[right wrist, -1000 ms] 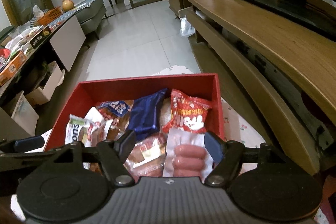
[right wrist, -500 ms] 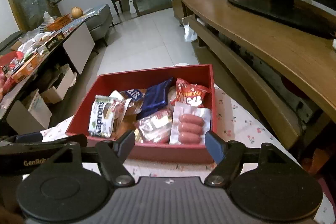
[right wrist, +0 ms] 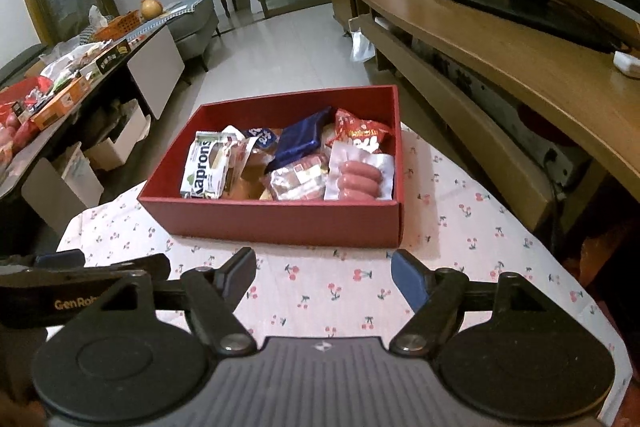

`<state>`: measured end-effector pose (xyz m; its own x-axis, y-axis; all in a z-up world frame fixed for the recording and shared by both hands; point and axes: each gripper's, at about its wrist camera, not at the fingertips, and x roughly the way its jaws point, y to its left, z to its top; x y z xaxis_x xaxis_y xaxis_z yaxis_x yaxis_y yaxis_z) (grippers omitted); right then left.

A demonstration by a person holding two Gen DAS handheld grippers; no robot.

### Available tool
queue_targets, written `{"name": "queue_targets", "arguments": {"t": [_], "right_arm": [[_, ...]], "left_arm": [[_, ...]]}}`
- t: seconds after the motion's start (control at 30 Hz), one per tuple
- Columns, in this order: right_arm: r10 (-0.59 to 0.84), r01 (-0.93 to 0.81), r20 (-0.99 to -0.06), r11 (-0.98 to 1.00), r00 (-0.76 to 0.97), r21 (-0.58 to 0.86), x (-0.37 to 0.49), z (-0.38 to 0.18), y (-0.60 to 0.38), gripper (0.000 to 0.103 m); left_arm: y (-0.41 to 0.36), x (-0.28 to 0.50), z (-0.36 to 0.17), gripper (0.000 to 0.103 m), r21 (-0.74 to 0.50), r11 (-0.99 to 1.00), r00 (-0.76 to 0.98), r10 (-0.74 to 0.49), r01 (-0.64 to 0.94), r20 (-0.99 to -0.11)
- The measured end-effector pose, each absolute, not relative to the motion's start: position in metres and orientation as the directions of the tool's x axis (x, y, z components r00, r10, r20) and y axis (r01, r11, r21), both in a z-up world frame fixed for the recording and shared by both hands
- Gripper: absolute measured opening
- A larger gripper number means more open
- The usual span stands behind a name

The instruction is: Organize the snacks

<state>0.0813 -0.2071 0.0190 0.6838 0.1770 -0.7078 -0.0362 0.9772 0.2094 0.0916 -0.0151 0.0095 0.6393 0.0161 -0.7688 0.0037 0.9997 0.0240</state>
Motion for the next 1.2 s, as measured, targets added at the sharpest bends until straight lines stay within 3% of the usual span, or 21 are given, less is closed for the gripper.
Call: {"name": "queue_targets", "arguments": {"t": [1.2], "right_arm": [[0.181, -0.054, -0.729, 0.979, 0.660, 0.194, 0.027, 0.008, -0.203, 0.088]], "left_arm": [[-0.005, 0.034, 0.001, 0.103, -0.024, 1.000, 0.633, -0.028, 0.014, -0.774]]}}
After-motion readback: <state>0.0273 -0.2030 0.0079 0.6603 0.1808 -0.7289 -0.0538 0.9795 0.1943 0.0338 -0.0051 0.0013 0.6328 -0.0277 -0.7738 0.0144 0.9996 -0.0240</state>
